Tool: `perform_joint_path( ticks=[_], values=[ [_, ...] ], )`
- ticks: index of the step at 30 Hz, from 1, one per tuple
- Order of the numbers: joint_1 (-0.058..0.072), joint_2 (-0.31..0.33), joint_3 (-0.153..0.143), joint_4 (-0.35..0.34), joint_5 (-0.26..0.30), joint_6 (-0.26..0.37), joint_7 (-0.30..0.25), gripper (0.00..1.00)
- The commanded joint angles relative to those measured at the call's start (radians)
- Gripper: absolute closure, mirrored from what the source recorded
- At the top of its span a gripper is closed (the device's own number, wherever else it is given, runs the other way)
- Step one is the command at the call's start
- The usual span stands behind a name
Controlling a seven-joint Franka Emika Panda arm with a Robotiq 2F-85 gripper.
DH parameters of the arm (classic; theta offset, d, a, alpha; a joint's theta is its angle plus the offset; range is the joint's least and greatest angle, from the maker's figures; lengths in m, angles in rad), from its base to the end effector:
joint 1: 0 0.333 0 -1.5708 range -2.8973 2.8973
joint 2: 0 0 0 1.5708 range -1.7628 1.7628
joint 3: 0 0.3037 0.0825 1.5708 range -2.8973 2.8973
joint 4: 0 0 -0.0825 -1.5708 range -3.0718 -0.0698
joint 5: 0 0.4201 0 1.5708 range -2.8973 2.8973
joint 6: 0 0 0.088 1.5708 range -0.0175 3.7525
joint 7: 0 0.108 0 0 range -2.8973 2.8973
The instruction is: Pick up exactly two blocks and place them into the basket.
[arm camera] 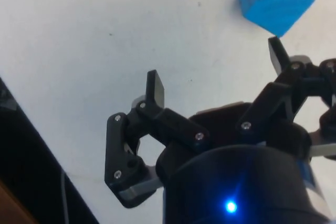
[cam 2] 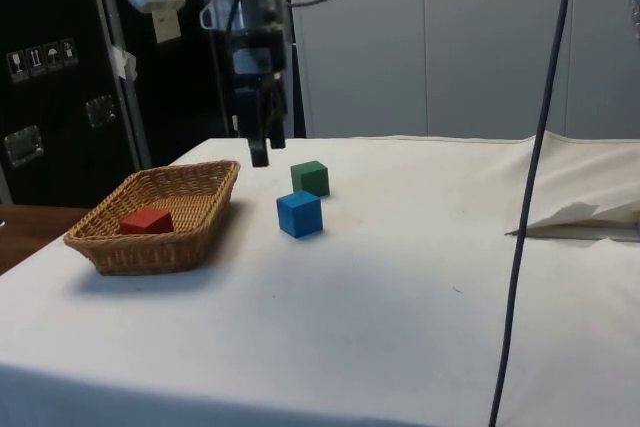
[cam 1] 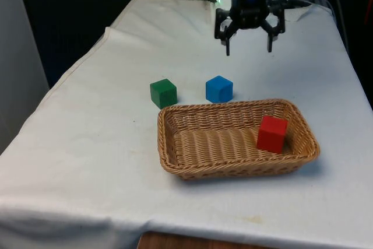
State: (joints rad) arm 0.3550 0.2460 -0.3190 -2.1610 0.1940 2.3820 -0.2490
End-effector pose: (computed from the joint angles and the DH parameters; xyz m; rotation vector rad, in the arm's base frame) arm 0.5829 0.0218 0.2480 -3.0759 -0.2344 0.0028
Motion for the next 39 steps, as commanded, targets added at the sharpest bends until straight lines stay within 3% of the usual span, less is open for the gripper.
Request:
perform_joint_path(
  ticks=[1, 2, 3, 4, 6, 11, 12, 13, 15, 29, 39],
  values=[
    [-0.01, 0.002, -0.002, -0.013, 0.015, 0.017, -0.026, 0.0],
    [-0.013, 0.005, -0.006, -0.017, 0.018, 0.022, -0.035, 0.0],
    [-0.004, 0.002, -0.009, -0.012, 0.004, 0.01, -0.017, 0.0],
    [-0.015, 0.008, -0.009, -0.02, 0.022, 0.027, -0.044, 0.0],
    [-0.022, 0.023, -0.021, -0.029, 0.037, 0.041, -0.078, 0.0],
    [-0.028, 0.052, -0.043, -0.036, 0.065, 0.063, -0.129, 0.0],
    [-0.021, 0.053, -0.049, -0.03, 0.055, 0.051, -0.118, 0.0],
    [-0.029, 0.06, -0.046, -0.036, 0.073, 0.069, -0.138, 0.0],
    [-0.029, 0.078, -0.05, -0.035, 0.09, 0.084, -0.157, 0.0],
    [-0.025, 0.149, -0.041, -0.036, 0.098, 0.165, -0.156, 0.0],
    [-0.023, 0.164, -0.042, -0.052, 0.094, 0.208, -0.155, 0.0]
  ],
)
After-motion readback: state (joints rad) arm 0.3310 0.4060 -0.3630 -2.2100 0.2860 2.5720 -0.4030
